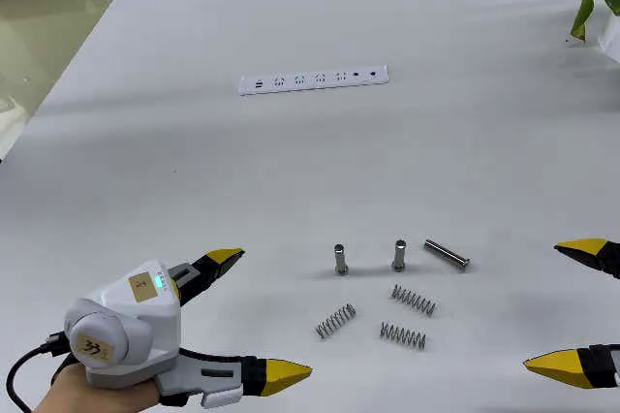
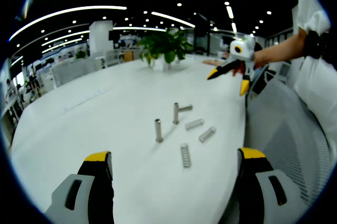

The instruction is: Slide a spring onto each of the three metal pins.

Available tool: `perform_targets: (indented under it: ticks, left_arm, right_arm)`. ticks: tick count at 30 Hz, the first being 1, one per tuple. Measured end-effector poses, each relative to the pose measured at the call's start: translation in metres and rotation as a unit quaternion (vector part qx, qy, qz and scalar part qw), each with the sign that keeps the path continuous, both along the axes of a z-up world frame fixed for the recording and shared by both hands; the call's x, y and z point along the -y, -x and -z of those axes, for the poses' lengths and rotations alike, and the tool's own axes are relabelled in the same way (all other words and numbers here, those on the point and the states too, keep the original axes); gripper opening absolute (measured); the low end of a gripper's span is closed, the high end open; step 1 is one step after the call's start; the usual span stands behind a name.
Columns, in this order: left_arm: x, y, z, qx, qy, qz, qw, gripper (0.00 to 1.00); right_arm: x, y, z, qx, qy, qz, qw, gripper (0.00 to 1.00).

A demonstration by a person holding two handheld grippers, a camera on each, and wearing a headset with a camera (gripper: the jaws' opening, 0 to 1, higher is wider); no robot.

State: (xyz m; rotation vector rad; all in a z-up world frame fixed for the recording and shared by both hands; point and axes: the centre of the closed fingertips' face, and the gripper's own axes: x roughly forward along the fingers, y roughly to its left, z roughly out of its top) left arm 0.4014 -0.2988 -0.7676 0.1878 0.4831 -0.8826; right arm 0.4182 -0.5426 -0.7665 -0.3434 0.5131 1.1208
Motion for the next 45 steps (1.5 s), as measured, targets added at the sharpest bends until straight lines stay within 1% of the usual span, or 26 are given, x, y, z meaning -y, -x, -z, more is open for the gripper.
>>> perform_targets:
  ticks: [11, 17, 26, 33, 41, 45]
  left_arm:
    - [0.000, -0.003, -0.002, 0.001, 0.005, -0.004, 1.0000, 1.00]
    - [0.001, -0.004, -0.004, 0.002, 0.013, -0.009, 0.9999, 1.00]
    - [0.004, -0.003, -0.001, -0.001, 0.015, -0.009, 0.9998, 1.00]
    - [0.005, -0.003, -0.002, 0.000, 0.020, -0.010, 0.9998, 1.00]
    - [0.008, -0.004, -0.004, 0.003, 0.025, -0.009, 0.9996, 1.00]
    - [0.009, -0.004, -0.005, 0.005, 0.027, -0.010, 0.9996, 1.00]
  right_arm:
    - [0.000, -0.005, -0.002, 0.003, 0.000, 0.004, 1.0000, 0.83]
    - [0.000, -0.010, -0.006, 0.001, -0.015, 0.014, 0.9998, 0.83]
    - [0.000, -0.010, -0.004, 0.000, -0.010, 0.014, 0.9998, 0.83]
    - [-0.001, -0.014, -0.007, 0.002, -0.009, 0.014, 0.9999, 0.81]
    - [-0.013, -0.029, -0.017, 0.015, -0.006, 0.005, 0.9999, 0.77]
    - [-0.021, -0.037, -0.019, 0.020, -0.002, -0.001, 0.9998, 0.74]
